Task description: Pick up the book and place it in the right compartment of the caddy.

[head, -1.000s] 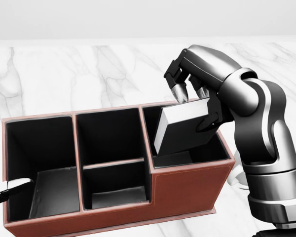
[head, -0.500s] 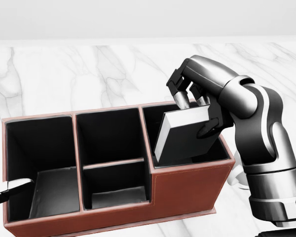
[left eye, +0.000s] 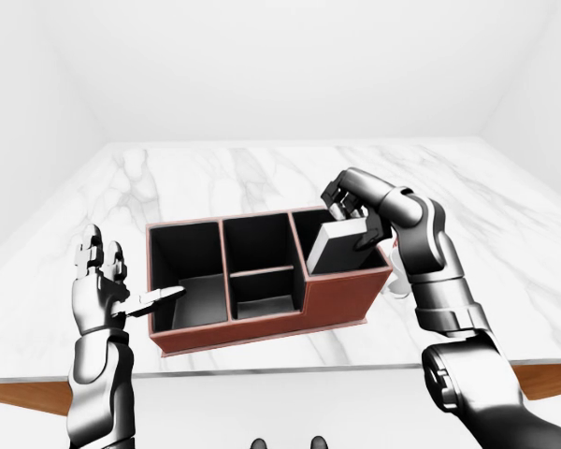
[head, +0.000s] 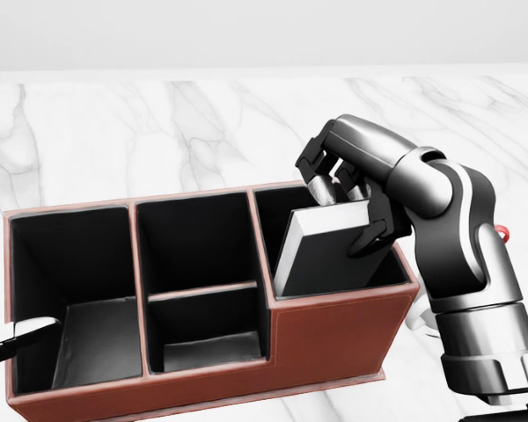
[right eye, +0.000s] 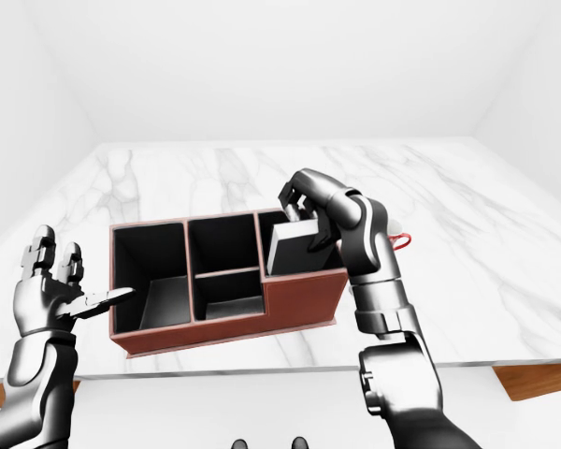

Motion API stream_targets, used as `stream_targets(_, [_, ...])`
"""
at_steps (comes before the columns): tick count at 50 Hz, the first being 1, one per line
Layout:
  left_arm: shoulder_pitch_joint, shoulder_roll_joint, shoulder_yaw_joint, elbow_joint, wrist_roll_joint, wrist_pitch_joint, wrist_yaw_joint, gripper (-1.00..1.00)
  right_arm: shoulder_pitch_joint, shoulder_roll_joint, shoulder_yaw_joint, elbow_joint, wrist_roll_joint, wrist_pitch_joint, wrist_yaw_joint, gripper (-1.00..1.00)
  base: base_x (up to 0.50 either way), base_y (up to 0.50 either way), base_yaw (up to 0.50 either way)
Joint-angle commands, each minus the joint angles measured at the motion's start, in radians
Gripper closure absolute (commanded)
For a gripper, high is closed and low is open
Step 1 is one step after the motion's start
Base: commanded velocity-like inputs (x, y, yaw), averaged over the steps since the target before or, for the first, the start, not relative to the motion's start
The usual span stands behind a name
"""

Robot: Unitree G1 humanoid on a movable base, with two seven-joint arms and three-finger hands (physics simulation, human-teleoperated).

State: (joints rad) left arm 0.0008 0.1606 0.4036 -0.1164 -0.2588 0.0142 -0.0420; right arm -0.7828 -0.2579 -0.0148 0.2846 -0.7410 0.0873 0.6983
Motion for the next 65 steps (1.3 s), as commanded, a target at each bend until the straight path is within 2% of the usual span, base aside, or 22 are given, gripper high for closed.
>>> stream_targets(1, [0.001, 0.000, -0.001, 0.000, 0.001, -0.001, 0.000, -1.00, -0.001, 0.001, -0.012, 0.020, 0.010, 0.000, 0.000, 1.00, 0.00, 0.00, 0.00])
stream_targets(25, [0.002, -0.003, -0.005, 0.004, 0.005, -0.006, 0.000, -1.00, 0.008, -0.001, -0.012, 0.023, 0.026, 0.000, 0.000, 1.00, 0.00, 0.00, 0.00])
stream_targets(26, [0.002, -0.003, -0.005, 0.003, 0.005, -0.006, 0.000, -1.00, 0.007, -0.002, -0.012, 0.023, 0.025, 0.000, 0.000, 0.93, 0.00, 0.00, 0.00])
stream_targets(27, [0.002, -0.003, -0.004, 0.003, 0.004, -0.005, 0.000, -1.00, 0.006, -0.003, -0.013, 0.023, 0.025, 0.000, 0.000, 0.65, 0.00, 0.00, 0.00])
stream_targets(28, [0.002, -0.003, -0.004, 0.003, 0.004, -0.005, 0.001, -1.00, 0.006, -0.004, -0.013, 0.023, 0.024, 0.000, 0.000, 0.58, 0.00, 0.00, 0.00])
stream_targets(29, [0.000, -0.002, -0.004, 0.009, 0.004, -0.008, 0.000, -1.00, 0.004, -0.004, -0.014, 0.020, 0.023, 0.000, 0.000, 0.24, 0.00, 0.00, 0.00])
stream_targets(31, [0.000, -0.002, -0.005, 0.009, 0.005, -0.009, 0.000, -1.00, -0.003, -0.005, -0.015, 0.014, 0.022, 0.000, 0.000, -1.00, 0.00, 0.00, 0.00])
stream_targets(47, [-0.003, 0.001, -0.004, 0.016, 0.003, -0.011, 0.000, -1.00, -0.024, -0.018, -0.021, -0.087, 0.003, 0.000, 0.000, -1.00, 0.00, 0.00, 0.00])
stream_targets(52, [-0.003, 0.002, -0.004, 0.014, 0.002, -0.009, 0.001, -1.00, -0.084, -0.018, -0.048, -0.154, 0.039, 0.000, 0.000, -1.00, 0.00, 0.00, 0.00])
stream_targets(59, [0.000, 0.000, -0.003, 0.010, 0.002, -0.008, 0.000, -1.00, -0.117, -0.037, -0.025, -0.319, 0.044, 0.000, 0.000, -1.00, 0.00, 0.00, 0.00])
stream_targets(65, [0.002, -0.001, -0.002, 0.006, 0.002, -0.005, -0.001, -1.00, -0.147, -0.040, -0.026, -0.338, 0.035, 0.000, 0.000, -1.00, 0.00, 0.00, 0.00])
